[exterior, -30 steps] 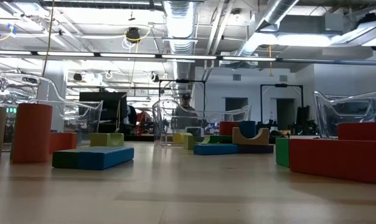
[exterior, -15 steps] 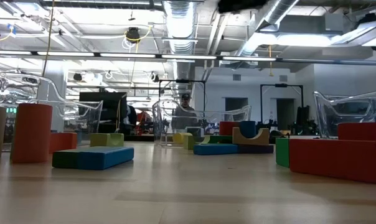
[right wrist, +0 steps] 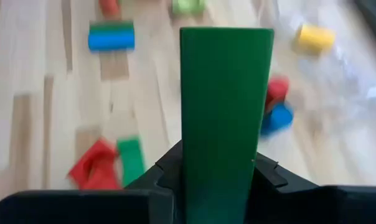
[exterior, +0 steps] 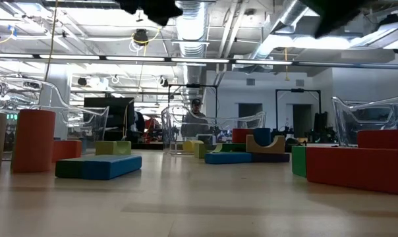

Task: Sort blocks by size
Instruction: Put the green rectangular block into the right transparent bin

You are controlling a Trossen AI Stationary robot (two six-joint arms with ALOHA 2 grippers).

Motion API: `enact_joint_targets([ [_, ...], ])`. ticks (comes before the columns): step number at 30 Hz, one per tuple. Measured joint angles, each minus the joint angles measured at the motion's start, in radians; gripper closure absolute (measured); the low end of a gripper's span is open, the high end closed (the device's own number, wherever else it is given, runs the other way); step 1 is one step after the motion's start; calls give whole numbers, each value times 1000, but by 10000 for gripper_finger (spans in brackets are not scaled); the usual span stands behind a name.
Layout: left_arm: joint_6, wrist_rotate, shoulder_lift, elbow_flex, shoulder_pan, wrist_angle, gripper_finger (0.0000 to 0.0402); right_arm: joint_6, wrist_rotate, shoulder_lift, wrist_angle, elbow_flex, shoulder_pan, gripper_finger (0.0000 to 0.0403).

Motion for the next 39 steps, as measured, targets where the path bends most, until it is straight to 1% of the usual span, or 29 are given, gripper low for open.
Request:
enact_joint_targets([
  [4,3,6,29,0,0,-32,187,160,-44,3,-117,0,60,275],
  [9,4,8,40,0,0,-56,187,311,-129,10,-196,-4,112,275],
  [16,-6,8,41,0,-1,-84,187,449,-233,10,-193,-45,148,274],
  [22,-21,8,41,0,-1,-103,187,564,-363,10,-167,-133,162,274],
  [25,-22,8,41,0,-2,-120,187,596,-421,10,-118,-178,171,274],
  [29,-28,8,41,0,-2,-132,187,618,-462,10,-53,-226,175,274],
  [39,-48,7,41,0,-8,-145,187,647,-486,10,-21,-275,175,274],
])
